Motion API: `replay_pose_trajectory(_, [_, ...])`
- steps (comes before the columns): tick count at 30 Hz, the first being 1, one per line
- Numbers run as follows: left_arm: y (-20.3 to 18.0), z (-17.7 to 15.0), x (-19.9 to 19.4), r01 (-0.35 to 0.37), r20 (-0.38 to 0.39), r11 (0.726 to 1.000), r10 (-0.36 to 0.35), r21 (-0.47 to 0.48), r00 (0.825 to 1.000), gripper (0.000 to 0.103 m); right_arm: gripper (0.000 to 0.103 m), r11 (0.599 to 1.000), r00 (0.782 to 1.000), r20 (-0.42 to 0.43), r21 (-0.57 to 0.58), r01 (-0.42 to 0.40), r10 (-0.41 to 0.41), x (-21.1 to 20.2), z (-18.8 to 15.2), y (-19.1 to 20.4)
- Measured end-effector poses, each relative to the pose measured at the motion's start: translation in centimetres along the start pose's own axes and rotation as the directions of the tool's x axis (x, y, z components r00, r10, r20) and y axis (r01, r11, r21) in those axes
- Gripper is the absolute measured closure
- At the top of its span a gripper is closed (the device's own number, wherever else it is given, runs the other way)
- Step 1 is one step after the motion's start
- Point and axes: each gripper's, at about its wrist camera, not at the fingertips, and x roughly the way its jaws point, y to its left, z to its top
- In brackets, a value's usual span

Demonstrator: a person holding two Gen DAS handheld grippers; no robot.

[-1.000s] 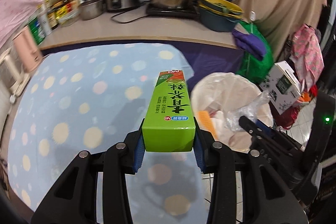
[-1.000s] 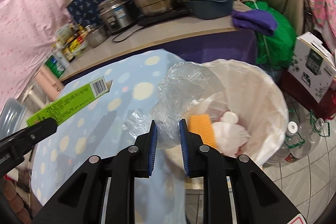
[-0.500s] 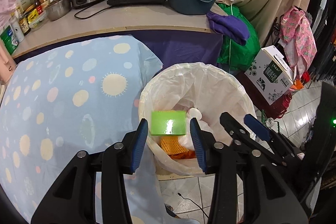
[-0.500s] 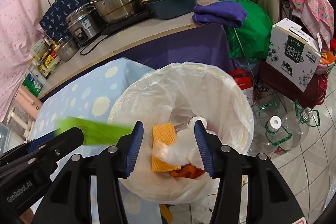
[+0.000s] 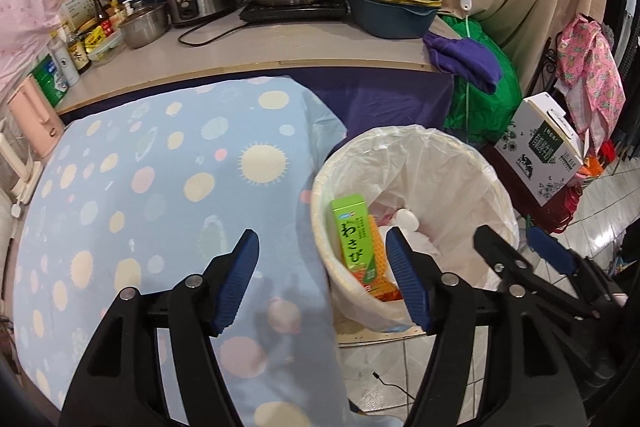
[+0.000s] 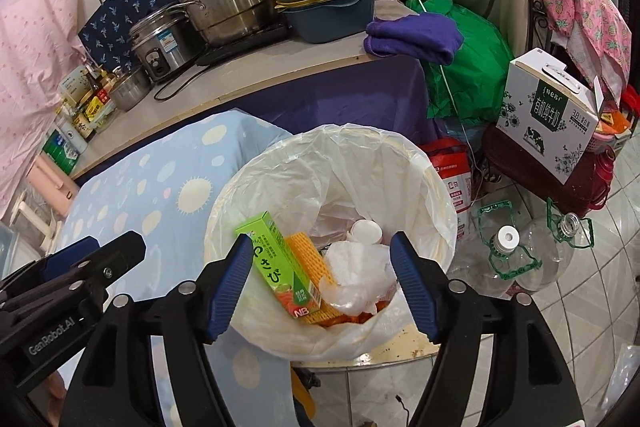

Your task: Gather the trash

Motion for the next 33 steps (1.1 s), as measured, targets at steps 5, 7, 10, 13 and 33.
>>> replay_pose_trajectory(5, [1.4, -1.0, -0.9, -0.037, -0.013, 0.999, 0.037, -0.034, 0.999, 0.030, 0.027, 0.999, 1.000, -0.010, -0.037, -0.002, 0.001, -1.4, -0.7, 0.9])
replay_pose_trajectory(7, [1.8, -1.5, -1.2, -0.049, -0.021, 0.998, 0.048, -0.039, 0.999, 0.027, 0.025, 0.998, 1.000, -0.014, -0.061, 0.002, -0.003, -2.0, -1.0, 1.4])
replay_pose_trajectory(10, [2.6, -2.4, -1.8, -0.081, -0.018, 0.996, 0.080, -0.050, 0.997, 0.020, 0.022, 0.997, 1.000, -0.020, -0.082, -0.001, -0.001, -2.7, -1.6, 1.9])
replay_pose_trajectory(13, [3.1, -3.0, -2.4, -0.089, -0.033, 0.994, 0.087, -0.060, 0.996, 0.019, 0.020, 0.995, 0.999, -0.033, -0.104, -0.004, 0.001, -3.2, -2.1, 2.4])
replay_pose_trajectory(33, [4.5, -6.2, -3.8, -0.142, -0.073, 0.987, 0.137, -0.073, 0.988, 0.013, 0.019, 0.985, 0.997, -0.070, -0.171, 0.011, -0.024, -4.7, -5.1, 3.9])
